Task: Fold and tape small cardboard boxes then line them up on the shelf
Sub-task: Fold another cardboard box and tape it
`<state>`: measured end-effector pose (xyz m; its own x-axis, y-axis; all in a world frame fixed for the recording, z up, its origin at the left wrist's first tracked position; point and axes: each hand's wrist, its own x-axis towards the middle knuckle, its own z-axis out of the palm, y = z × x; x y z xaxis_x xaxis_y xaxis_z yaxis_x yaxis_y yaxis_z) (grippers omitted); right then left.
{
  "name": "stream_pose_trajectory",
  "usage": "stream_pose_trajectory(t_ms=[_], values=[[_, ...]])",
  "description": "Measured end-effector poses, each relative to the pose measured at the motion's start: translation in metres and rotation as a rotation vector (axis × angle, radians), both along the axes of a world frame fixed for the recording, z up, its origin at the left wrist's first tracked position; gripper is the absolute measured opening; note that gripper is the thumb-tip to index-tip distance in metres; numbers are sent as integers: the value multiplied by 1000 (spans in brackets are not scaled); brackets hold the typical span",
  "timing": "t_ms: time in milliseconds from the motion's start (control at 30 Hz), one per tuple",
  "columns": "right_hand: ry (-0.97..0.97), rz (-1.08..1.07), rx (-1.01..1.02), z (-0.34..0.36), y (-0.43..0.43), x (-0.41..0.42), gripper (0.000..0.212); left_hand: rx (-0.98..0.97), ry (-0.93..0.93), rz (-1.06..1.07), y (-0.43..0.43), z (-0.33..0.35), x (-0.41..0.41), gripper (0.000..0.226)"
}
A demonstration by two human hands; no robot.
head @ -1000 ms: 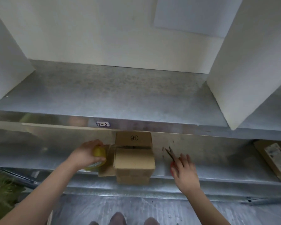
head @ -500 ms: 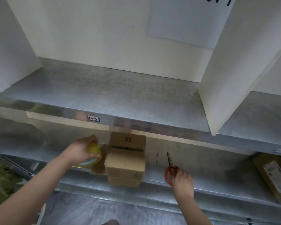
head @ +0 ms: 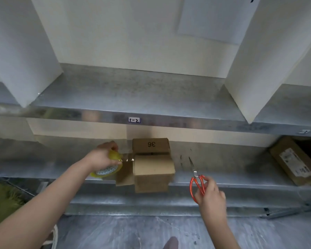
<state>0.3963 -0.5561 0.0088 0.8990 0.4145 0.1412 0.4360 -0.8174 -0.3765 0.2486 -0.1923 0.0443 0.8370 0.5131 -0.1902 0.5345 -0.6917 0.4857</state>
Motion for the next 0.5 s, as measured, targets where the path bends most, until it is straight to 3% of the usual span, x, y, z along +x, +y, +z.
stream_pose_trajectory(t_ms=[167,500], values=[[174,24,221,25,45,-82,50,-44,-3,-66,13,-4,-3,47],[695,14,356,13,135,-161,64,-69,-31,-141,26,-16,-3,54]])
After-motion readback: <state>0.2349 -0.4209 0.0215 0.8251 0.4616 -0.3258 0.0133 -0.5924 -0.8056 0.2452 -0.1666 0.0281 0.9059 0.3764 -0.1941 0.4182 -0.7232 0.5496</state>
